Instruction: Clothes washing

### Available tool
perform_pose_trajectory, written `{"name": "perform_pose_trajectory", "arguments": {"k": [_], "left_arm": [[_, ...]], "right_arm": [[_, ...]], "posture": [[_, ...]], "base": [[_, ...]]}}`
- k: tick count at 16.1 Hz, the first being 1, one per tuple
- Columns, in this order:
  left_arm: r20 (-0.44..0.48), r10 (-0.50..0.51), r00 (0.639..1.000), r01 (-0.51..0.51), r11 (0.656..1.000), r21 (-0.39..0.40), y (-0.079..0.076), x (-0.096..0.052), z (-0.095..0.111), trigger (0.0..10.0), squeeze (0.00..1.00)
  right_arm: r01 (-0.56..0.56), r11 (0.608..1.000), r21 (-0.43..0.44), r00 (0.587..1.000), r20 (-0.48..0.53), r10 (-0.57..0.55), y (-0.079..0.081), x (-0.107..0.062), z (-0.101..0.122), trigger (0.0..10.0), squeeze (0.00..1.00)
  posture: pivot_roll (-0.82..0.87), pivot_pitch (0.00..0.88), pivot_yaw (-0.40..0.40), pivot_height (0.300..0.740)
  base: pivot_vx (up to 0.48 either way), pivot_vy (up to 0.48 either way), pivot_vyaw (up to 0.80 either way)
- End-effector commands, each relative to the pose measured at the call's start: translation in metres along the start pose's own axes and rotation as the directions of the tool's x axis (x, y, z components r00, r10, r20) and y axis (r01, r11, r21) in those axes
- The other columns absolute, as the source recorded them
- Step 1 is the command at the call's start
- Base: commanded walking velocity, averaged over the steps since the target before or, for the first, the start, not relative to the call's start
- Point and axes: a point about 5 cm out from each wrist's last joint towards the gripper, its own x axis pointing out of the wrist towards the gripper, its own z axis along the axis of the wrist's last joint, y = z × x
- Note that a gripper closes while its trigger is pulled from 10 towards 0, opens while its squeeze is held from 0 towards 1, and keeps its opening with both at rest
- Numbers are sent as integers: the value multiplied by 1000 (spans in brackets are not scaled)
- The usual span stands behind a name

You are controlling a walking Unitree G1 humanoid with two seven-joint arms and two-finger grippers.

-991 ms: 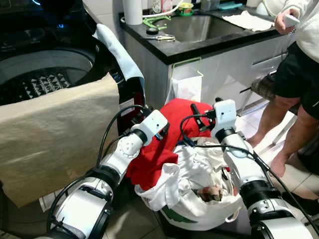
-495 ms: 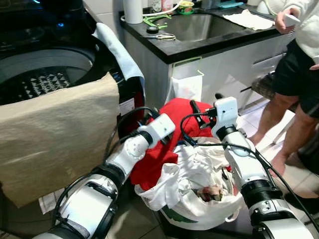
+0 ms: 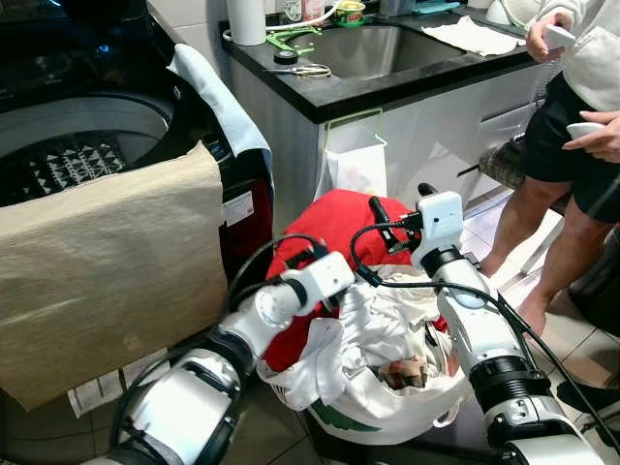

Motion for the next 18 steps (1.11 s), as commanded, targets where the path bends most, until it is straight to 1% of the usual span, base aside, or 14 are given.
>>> {"name": "perform_pose_trajectory", "arguments": {"k": [1, 3, 4, 5, 6, 7, 8, 13, 15, 16, 18], "left_arm": [[-40, -5, 999, 5, 1000, -3, -8, 0, -5, 10000, 0], [-32, -6, 999, 6, 1000, -17, -14, 3, 0, 10000, 0], [-10, 2, 1000, -2, 998, -58, -17, 6, 7, 10000, 0], [3, 7, 1000, -6, 996, -92, -17, 7, 10, 8824, 0], [10, 15, 1000, -14, 991, -133, -16, 8, 12, 3137, 0], [15, 21, 1000, -18, 987, -161, -16, 8, 13, 0, 0], [25, 33, 999, -28, 982, -188, -16, 9, 15, 0, 0], [35, 90, 995, -81, 975, -206, -21, 10, 19, 0, 0], [54, 131, 990, -119, 975, -188, -28, 12, 25, 0, 0], [64, 147, 987, -132, 971, -199, -33, 12, 28, 0, 0], [74, 171, 983, -152, 966, -207, -35, 12, 30, 0, 0]], "right_arm": [[-7, 1000, 5, 1000, 5, 7, 3, -1, 2, 10000, 0], [-9, 1000, 5, 1000, 7, 9, 3, -3, 2, 10000, 0], [-10, 1000, 3, 1000, 8, 10, 4, -5, 2, 10000, 0], [-11, 1000, 2, 1000, 7, 11, 3, -6, 3, 10000, 0], [-10, 1000, 2, 1000, 7, 10, 3, -6, 3, 10000, 0], [-10, 1000, 2, 1000, 6, 10, 4, -6, 3, 10000, 0], [-11, 1000, 3, 1000, 5, 11, 4, -7, 2, 10000, 0], [-29, 1000, 9, 1000, -5, 29, 11, -11, 1, 10000, 0], [-35, 999, 7, 999, -9, 35, 12, -12, 2, 10000, 0], [-36, 999, 7, 999, -11, 36, 12, -13, 1, 10000, 0], [-38, 999, 6, 999, -15, 38, 12, -14, 1, 10000, 0]], "posture": [[-100, 0, -23, 740], [-107, 0, -20, 740], [-113, 0, -16, 740], [-114, 0, -15, 740], [-114, 0, -15, 740], [-114, 0, -14, 740], [-114, 0, -14, 740], [-115, 0, -24, 740], [-120, 0, -25, 740], [-121, 0, -25, 740], [-120, 0, -27, 740]], "base": [[0, 0, 0], [0, 0, 0], [0, 0, 0], [0, 0, 0], [0, 0, 0], [0, 0, 0], [0, 0, 0], [0, 0, 0], [0, 0, 0], [0, 0, 0], [0, 0, 0]]}}
